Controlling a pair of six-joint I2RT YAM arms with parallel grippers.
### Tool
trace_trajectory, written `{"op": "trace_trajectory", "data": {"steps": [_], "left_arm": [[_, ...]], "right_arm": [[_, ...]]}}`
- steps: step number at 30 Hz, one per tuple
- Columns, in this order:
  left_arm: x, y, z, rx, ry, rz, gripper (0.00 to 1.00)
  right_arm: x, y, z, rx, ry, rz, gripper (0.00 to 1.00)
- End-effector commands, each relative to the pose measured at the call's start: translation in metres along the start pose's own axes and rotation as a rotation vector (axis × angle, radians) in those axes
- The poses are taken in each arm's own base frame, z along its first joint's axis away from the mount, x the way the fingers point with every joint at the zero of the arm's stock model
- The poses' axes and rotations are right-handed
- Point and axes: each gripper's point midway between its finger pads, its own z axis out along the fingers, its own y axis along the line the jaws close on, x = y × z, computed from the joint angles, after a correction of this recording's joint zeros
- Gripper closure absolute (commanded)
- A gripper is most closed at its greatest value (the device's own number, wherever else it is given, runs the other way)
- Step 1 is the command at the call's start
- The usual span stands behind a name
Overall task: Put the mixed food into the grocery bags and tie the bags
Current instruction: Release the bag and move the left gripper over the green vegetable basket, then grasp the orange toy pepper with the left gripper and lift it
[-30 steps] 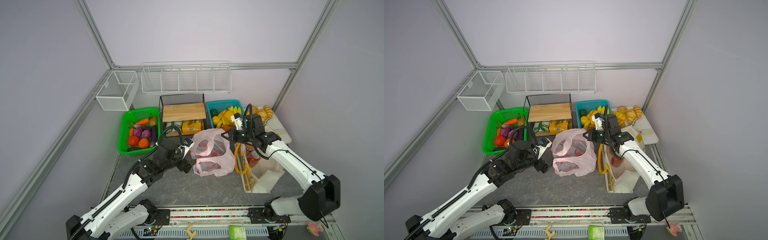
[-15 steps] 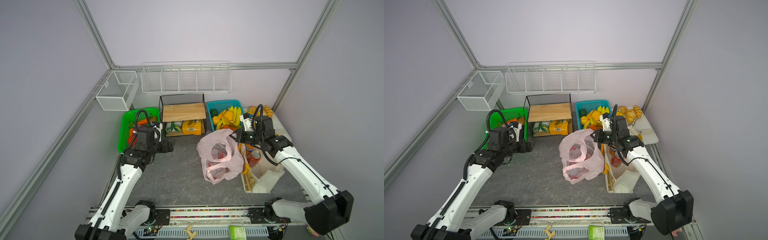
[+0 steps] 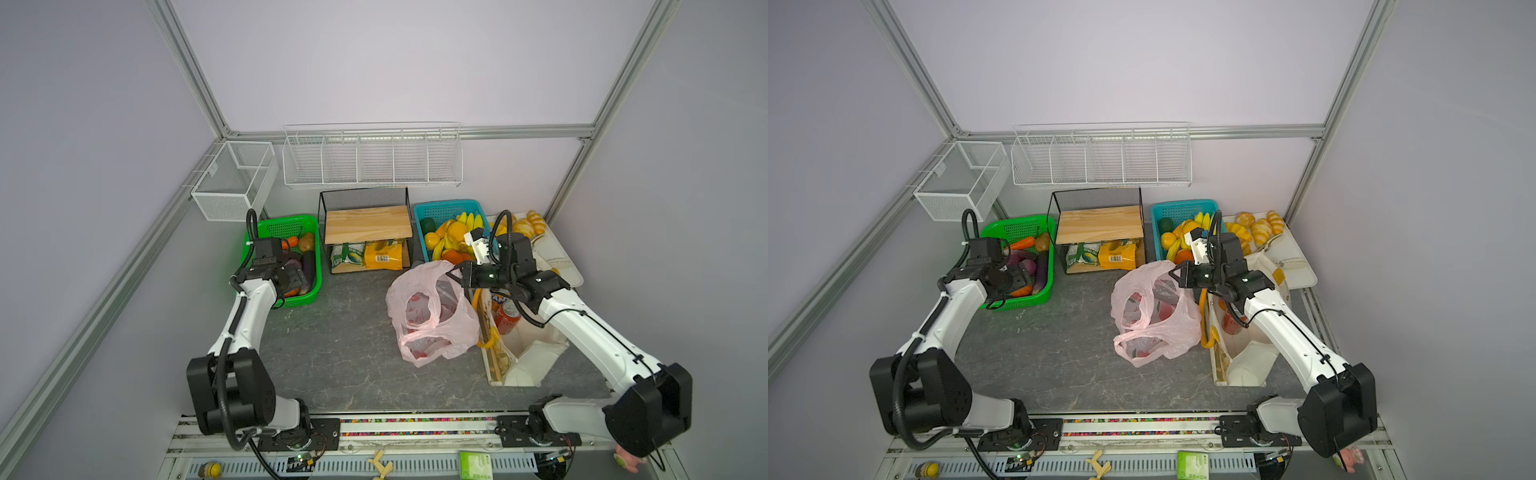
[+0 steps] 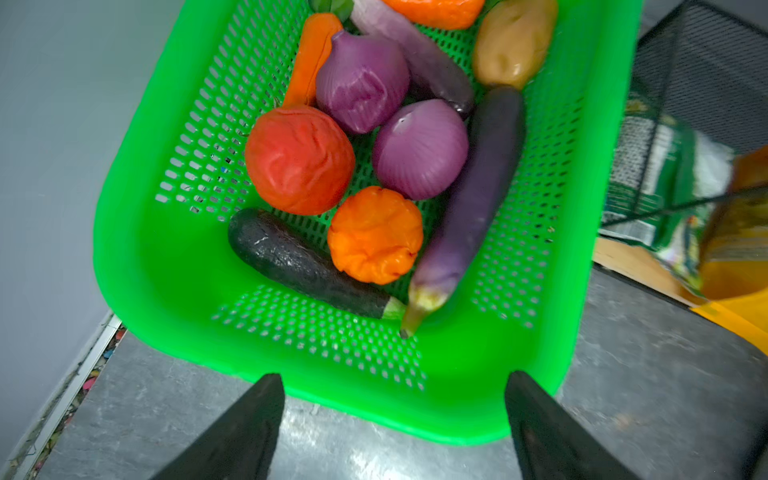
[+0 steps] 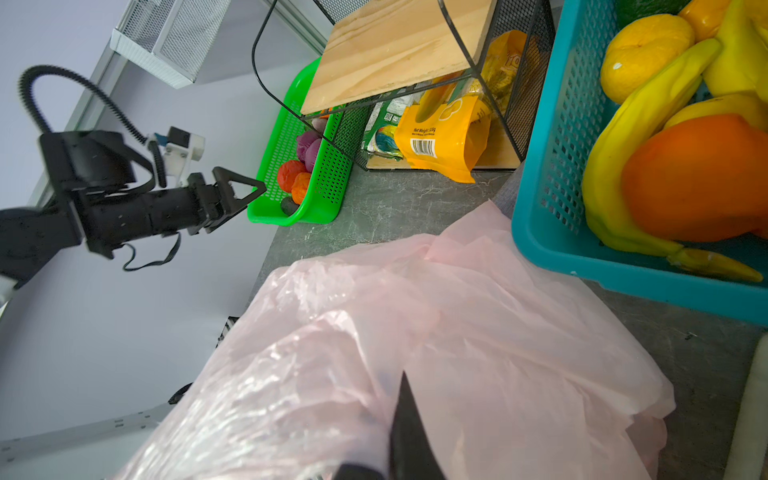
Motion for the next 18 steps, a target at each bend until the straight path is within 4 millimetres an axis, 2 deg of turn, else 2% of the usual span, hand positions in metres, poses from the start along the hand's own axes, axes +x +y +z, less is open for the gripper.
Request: {"op": "trace_trajectory", "data": {"steps": [1, 4, 9, 12, 18], "left_arm": [[-0.008, 0.007, 0.017, -0.069, 0.051, -0.027, 0.14], [-0.013, 0.013, 0.042, -0.127, 0.043, -0.052, 0.12], [-0.011, 0.014, 0.077, -0.158, 0.069, -0.071, 0.09], [-0.013, 0.015, 0.090, -0.168, 0.081, -0.071, 0.11], [-0.016, 0.002, 0.110, -0.103, 0.103, -0.082, 0.19]], "right_arm": [[0.000, 0.002, 0.001, -0.036, -0.012, -0.040, 0.93], [0.002, 0.002, 0.002, -0.047, -0.003, -0.038, 0.93], [0.002, 0.002, -0.001, -0.046, -0.007, -0.044, 0.93], [0.002, 0.000, -0.001, -0.036, -0.007, -0.050, 0.93], [0.002, -0.002, 0.002, -0.034, 0.000, -0.046, 0.93]]}}
